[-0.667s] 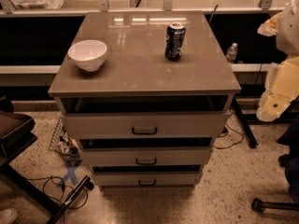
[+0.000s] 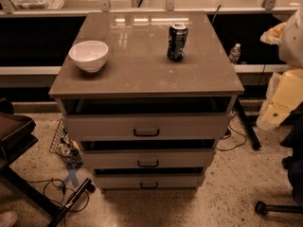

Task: Open bottom drawer

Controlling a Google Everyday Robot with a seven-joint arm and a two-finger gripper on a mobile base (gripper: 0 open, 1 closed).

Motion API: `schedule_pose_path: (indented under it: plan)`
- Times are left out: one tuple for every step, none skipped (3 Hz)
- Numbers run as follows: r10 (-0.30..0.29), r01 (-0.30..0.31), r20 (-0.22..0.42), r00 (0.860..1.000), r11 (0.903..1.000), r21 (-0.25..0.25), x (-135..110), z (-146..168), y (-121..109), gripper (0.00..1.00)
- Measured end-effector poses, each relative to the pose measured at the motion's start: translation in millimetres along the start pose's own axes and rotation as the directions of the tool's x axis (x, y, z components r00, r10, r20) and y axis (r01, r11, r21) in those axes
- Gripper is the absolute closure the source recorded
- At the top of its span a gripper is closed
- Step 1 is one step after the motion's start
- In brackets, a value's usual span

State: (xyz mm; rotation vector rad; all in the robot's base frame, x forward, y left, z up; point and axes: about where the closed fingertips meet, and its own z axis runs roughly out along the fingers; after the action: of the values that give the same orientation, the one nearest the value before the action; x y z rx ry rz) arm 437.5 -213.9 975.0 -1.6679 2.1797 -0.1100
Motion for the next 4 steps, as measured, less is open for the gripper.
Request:
schedule_pose_path:
  plan:
    - [0.033, -0.036, 0.088, 0.996, 0.9990, 0.026, 11, 24, 10, 0.00]
    - [0.066, -0.071, 0.203, 0.977, 0.9973, 0.018, 30, 65, 40, 0.00]
    - [0.088, -0.102, 0.328, 0.941, 0.9945, 0.026, 41, 118, 60, 0.00]
    - [0.093, -0.131, 0.389, 0.916, 0.9888, 0.072, 47, 164, 59, 0.00]
